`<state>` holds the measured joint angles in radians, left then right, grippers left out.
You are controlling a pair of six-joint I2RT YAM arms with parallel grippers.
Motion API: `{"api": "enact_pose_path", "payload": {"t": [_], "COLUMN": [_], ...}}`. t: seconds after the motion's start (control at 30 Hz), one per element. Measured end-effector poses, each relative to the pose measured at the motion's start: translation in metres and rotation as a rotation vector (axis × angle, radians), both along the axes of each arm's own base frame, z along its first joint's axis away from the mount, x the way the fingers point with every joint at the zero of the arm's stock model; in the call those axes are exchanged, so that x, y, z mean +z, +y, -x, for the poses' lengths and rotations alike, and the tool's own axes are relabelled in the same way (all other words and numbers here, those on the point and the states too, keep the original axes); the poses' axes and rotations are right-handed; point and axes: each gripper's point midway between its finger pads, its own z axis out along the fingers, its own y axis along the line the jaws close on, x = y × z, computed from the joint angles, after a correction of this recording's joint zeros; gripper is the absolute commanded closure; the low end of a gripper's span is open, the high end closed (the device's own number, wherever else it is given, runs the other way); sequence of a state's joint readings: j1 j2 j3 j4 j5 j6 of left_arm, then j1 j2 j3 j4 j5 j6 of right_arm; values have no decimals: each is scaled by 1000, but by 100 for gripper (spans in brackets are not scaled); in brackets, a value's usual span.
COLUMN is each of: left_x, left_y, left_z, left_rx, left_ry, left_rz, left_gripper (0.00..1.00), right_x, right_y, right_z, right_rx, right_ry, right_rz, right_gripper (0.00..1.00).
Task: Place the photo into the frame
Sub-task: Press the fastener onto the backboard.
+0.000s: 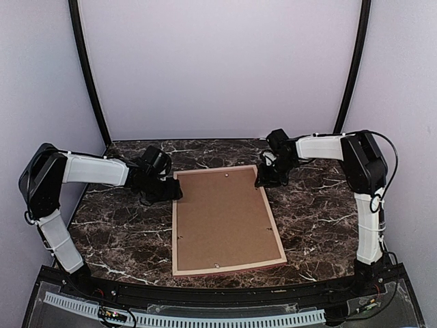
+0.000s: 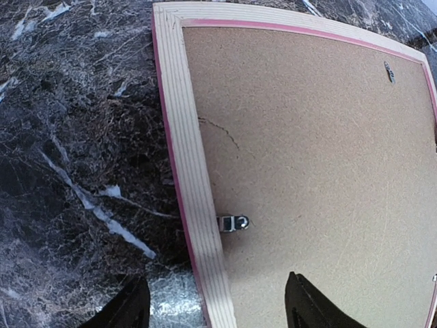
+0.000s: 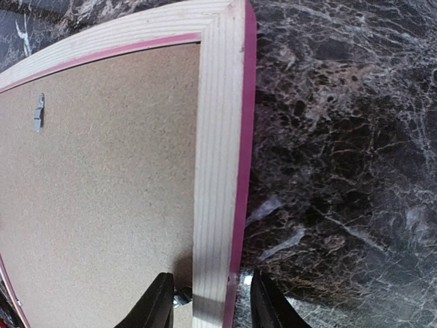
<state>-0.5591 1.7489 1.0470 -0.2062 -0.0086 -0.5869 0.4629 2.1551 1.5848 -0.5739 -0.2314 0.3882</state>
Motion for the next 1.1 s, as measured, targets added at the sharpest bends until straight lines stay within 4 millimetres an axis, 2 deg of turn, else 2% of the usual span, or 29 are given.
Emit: {"api": "enact_pose_path", "payload": {"t": [0.67, 0.73, 0.9, 1.1], "left_x": [0, 0, 0, 0], "left_y": [0, 0, 0, 0], "left_z": [0, 0, 0, 0], "left_rx": [-2, -2, -3, -3], "left_ry": [-1, -1, -1, -2], "left_rz": [-2, -2, -2, -2], "left_gripper": [30, 30, 30, 30], "right_x": [1, 0, 0, -3], "right_y": [2, 2, 2, 5], "right_z": [0, 0, -1, -1], "right_rx": [20, 14, -2, -8], "right_ry": [4, 8, 19, 16], "right_rz": [9, 7, -4, -3], "right_gripper": [83, 81, 69, 68]}}
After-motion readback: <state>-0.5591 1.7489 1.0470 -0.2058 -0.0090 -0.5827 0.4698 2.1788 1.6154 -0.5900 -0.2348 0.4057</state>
